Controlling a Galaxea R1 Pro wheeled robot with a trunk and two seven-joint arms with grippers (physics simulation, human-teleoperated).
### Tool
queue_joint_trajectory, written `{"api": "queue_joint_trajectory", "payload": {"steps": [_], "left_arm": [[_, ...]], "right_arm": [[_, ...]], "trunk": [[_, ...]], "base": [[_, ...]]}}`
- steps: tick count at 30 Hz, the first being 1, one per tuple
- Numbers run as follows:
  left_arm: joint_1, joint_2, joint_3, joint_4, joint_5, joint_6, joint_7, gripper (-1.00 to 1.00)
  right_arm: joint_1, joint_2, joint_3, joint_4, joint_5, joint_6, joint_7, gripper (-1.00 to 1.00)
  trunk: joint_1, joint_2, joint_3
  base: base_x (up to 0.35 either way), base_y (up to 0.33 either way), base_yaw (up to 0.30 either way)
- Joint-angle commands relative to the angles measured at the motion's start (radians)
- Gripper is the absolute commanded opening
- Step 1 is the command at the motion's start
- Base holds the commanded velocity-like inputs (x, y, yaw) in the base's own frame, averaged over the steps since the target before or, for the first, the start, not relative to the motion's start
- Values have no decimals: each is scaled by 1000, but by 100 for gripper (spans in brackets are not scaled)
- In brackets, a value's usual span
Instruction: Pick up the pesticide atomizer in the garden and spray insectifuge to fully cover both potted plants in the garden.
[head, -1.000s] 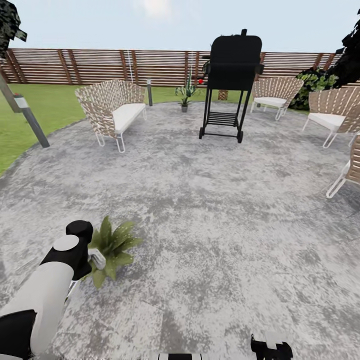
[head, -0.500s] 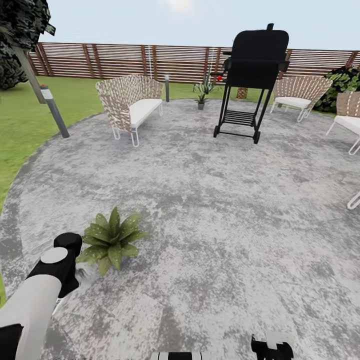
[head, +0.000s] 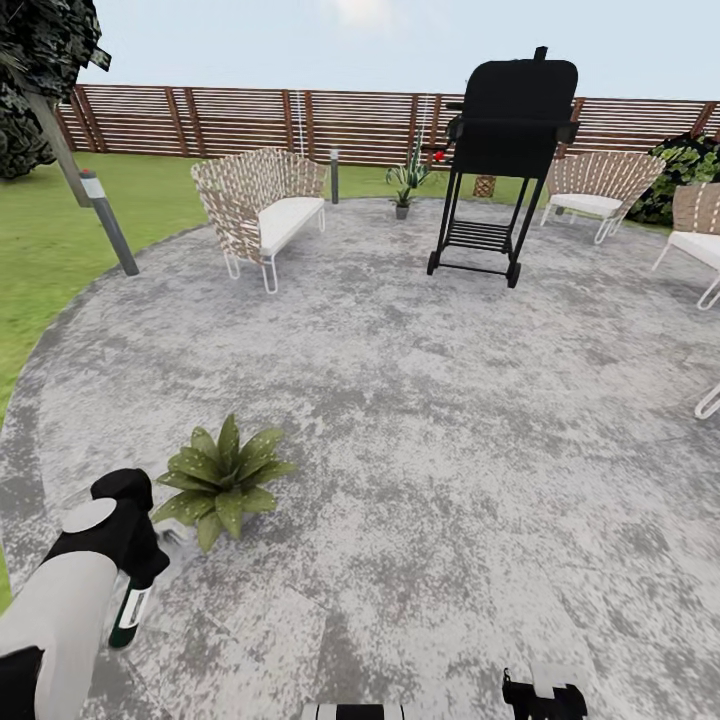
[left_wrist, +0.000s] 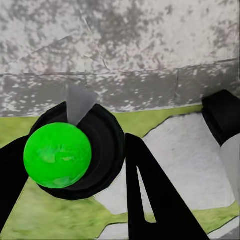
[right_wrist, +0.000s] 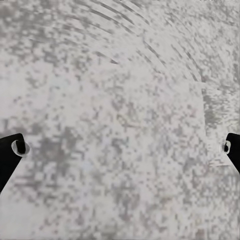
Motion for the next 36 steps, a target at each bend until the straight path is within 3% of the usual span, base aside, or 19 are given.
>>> {"api": "queue_joint_trajectory", "payload": {"steps": [1,8,12,15,23,29,36], "left_arm": [[-1,-1,2,2,-3,10,1,-100],[0,-1,1,6,1,10,11,-100],[48,-1,-3,2,-7,10,29,-100],[56,-1,-1,3,-1,10,70,-100],[59,-1,4,-6,3,12,74,-100],[59,-1,4,-9,3,12,74,-100],[59,0,4,-11,2,12,75,-100]], "right_arm": [[-1,0,-6,1,10,-2,-4,100],[-1,2,-6,1,10,-3,-5,100],[-1,2,-6,1,10,-3,-5,100],[-1,2,-6,1,10,-3,-5,100],[-1,2,-6,1,10,-3,-5,100],[-1,2,-6,1,10,-3,-5,100],[-1,2,-6,1,10,-3,-5,100]], "trunk": [[0,0,-1],[0,0,-1],[0,0,-1],[0,0,-1],[0,0,-1],[0,0,-1],[0,0,-1]], "base": [[116,-7,0],[247,-111,12],[66,-40,231],[5,-3,268],[21,-17,246],[77,-233,27],[57,-263,242]]}}
